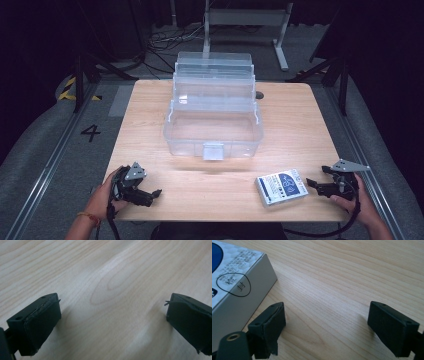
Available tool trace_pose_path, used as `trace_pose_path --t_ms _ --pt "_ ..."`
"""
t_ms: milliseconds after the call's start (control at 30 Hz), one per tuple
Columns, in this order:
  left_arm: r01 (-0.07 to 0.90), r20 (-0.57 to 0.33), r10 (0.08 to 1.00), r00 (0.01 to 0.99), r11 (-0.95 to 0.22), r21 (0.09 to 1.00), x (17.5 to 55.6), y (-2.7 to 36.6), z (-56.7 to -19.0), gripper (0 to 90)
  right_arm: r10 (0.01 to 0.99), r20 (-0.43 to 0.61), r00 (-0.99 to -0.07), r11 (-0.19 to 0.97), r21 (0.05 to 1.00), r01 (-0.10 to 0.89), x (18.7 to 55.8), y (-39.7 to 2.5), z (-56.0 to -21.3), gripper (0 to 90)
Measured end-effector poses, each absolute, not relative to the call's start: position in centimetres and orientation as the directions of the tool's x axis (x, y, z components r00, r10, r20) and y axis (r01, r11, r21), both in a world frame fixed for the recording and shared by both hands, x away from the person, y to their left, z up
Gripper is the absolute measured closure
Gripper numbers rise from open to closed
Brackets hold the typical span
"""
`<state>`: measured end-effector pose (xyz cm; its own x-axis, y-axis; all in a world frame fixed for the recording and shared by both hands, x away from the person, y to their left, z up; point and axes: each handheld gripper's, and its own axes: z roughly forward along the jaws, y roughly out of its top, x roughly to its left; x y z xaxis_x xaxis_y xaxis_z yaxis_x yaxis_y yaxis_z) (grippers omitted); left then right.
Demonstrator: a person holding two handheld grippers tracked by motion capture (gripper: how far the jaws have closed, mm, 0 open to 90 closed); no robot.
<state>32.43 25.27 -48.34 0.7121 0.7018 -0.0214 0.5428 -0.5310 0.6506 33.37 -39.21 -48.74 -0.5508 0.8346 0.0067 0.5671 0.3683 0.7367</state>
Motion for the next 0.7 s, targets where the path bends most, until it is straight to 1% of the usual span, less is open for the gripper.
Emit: trace_pose_path --t_ms 100,133,267,333,367,400,433,500,567,600,700 --pt "0.556 -0.019 0.715 0.699 -0.526 0.644 32.8 24.6 -48.2 0.1 0.827 0.005 -0.562 0.38 0.732 0.566 33.5 -39.2 -48.7 15.1" --pt "0.556 -0.005 0.726 0.688 -0.522 0.647 32.6 24.4 -48.2 0.3 0.82 0.005 -0.572 0.388 0.729 0.563 33.5 -39.1 -48.6 15.1" --pt "0.561 -0.02 0.733 0.68 -0.502 0.658 32.5 23.7 -48.4 0.4 0.796 0.002 -0.606 0.424 0.713 0.559 33.7 -39.2 -48.4 15.1" --pt "0.563 -0.01 0.736 0.677 -0.508 0.652 32.4 23.6 -48.3 0.5 0.786 -0.001 -0.619 0.443 0.698 0.562 33.9 -39.3 -48.2 15.2" --pt "0.563 -0.012 0.732 0.681 -0.513 0.648 32.2 23.4 -48.3 0.6 0.782 -0.007 -0.623 0.455 0.689 0.564 34.0 -39.3 -48.1 16.2" --pt "0.539 -0.004 0.713 0.701 -0.527 0.657 31.9 23.4 -48.3 0.6 0.775 -0.004 -0.632 0.465 0.681 0.566 34.0 -39.3 -47.9 19.0" --pt "0.529 -0.009 0.696 0.718 -0.537 0.657 31.7 23.2 -48.4 0.6 0.761 -0.021 -0.648 0.489 0.674 0.553 34.0 -39.3 -47.7 22.1" --pt "0.522 -0.013 0.683 0.73 -0.545 0.656 31.4 22.9 -48.4 0.6 0.759 -0.047 -0.649 0.506 0.67 0.544 34.0 -39.3 -47.1 20.6" --pt "0.521 -0.017 0.679 0.734 -0.547 0.655 31.4 22.9 -48.4 0.5 0.745 -0.039 -0.666 0.509 0.678 0.53 33.9 -39.3 -46.3 20.2" --pt "0.522 -0.019 0.679 0.734 -0.546 0.655 31.4 22.9 -48.4 0.2 0.729 -0.06 -0.682 0.527 0.686 0.502 33.7 -39.2 -45.6 20.0" --pt "0.519 -0.013 0.676 0.736 -0.552 0.653 31.4 22.9 -48.4 0.2 0.695 -0.072 -0.715 0.552 0.691 0.467 33.4 -38.5 -44.5 19.0"
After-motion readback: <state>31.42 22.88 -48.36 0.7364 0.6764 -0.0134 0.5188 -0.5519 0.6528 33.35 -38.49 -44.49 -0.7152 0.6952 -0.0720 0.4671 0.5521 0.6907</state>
